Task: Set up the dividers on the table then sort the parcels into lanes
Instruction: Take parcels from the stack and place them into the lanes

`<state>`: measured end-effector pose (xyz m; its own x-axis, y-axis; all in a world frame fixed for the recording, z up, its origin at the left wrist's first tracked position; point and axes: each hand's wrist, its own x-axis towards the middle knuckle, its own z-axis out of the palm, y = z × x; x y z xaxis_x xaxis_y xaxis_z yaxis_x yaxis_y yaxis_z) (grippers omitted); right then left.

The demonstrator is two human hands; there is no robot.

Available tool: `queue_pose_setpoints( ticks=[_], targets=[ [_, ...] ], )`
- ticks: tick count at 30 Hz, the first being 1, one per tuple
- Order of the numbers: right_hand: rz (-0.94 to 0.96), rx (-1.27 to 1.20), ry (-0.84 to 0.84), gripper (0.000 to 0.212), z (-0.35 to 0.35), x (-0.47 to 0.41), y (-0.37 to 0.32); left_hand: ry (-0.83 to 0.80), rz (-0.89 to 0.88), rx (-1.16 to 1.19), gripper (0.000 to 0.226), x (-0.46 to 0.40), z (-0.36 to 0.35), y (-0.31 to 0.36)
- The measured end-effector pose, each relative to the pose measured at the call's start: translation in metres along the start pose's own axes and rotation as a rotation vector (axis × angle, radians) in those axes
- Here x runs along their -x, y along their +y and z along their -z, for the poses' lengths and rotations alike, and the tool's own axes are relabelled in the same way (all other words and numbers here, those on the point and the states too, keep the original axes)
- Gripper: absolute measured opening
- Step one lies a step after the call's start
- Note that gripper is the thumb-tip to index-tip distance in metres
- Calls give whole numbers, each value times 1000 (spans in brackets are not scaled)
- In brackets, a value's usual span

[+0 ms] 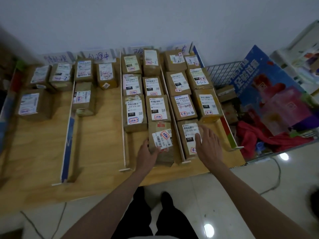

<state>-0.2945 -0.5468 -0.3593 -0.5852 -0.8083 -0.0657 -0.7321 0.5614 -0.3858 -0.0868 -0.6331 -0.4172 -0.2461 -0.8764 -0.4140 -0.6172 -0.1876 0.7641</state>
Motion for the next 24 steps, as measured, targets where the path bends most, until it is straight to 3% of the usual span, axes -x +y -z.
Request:
queue_pose_setpoints(
  ticks=[17,24],
  targets=[
    [77,31,-42,42,8,-13,37,96,58,161,70,-16,-48,-17],
    [122,27,-52,39,10,-18,28,52,89,104,83,-15,-43,-10]
  ],
)
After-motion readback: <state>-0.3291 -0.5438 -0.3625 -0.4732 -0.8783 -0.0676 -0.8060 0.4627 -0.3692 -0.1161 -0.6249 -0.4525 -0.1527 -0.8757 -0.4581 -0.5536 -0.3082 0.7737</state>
